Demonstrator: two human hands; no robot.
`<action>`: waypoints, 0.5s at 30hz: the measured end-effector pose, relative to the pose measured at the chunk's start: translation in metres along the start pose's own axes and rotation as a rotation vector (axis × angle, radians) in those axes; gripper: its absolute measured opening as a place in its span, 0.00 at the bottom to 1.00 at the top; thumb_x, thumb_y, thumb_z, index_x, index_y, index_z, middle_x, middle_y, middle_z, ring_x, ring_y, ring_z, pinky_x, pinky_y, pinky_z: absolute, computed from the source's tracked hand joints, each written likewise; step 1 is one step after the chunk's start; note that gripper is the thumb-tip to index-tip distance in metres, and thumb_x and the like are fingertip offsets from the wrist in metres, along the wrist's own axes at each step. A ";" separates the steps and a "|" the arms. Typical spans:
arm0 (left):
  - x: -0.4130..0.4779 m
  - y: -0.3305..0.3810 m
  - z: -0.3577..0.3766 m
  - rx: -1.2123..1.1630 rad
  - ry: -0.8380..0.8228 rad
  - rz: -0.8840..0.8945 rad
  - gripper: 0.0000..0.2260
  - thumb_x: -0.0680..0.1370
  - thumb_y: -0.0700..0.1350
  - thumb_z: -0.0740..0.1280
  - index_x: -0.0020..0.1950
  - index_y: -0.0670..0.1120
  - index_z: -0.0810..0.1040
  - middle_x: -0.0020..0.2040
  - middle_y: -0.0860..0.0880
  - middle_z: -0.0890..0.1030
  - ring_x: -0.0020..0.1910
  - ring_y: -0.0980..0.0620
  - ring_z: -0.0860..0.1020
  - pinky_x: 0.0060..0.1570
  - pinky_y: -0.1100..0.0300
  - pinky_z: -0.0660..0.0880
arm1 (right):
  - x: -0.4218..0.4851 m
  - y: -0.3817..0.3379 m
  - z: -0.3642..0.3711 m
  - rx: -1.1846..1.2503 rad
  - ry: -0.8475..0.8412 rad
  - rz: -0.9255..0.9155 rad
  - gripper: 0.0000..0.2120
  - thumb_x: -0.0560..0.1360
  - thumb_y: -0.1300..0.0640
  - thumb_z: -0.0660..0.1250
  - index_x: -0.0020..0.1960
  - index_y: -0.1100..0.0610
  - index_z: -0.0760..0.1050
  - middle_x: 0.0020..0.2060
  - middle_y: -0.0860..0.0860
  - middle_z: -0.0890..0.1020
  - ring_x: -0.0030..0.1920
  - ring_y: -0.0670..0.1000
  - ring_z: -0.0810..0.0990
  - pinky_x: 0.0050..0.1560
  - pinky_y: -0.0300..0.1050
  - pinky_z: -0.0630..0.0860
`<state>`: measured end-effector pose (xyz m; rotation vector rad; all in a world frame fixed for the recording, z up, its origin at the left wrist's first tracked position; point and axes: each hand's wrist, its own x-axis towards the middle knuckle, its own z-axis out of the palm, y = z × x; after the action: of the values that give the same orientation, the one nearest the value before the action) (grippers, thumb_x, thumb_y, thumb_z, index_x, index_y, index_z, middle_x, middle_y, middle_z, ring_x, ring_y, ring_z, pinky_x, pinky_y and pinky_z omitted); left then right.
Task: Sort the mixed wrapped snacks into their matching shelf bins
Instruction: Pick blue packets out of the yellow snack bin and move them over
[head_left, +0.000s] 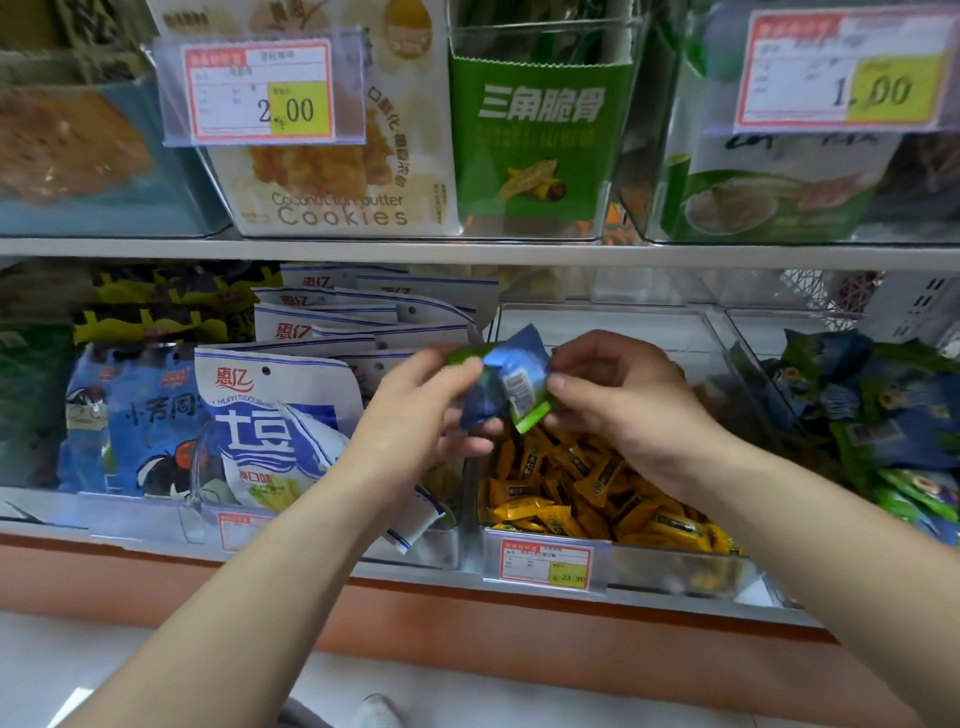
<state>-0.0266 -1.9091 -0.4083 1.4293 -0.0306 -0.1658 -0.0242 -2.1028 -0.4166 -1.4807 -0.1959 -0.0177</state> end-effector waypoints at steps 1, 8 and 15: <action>0.000 0.000 0.001 -0.019 -0.020 0.000 0.11 0.76 0.51 0.70 0.54 0.48 0.78 0.48 0.43 0.85 0.41 0.46 0.85 0.32 0.59 0.80 | 0.001 0.000 0.005 0.014 0.010 -0.002 0.04 0.75 0.69 0.68 0.45 0.61 0.78 0.38 0.54 0.84 0.41 0.52 0.84 0.41 0.43 0.82; 0.003 -0.005 -0.019 0.692 0.165 0.316 0.15 0.73 0.53 0.74 0.56 0.58 0.74 0.49 0.58 0.82 0.45 0.56 0.81 0.42 0.57 0.80 | 0.043 0.015 0.004 -0.349 0.030 -0.109 0.07 0.76 0.59 0.70 0.43 0.48 0.83 0.41 0.45 0.85 0.43 0.43 0.83 0.44 0.40 0.78; 0.005 -0.009 -0.030 0.896 0.065 0.282 0.14 0.70 0.54 0.74 0.54 0.57 0.77 0.42 0.60 0.82 0.42 0.69 0.78 0.37 0.76 0.71 | 0.120 0.065 -0.012 -1.273 -0.280 -0.012 0.21 0.71 0.40 0.69 0.61 0.47 0.77 0.60 0.48 0.78 0.60 0.52 0.77 0.57 0.50 0.75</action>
<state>-0.0185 -1.8820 -0.4217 2.2992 -0.2801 0.1551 0.1044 -2.0957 -0.4650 -2.7531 -0.4698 0.0697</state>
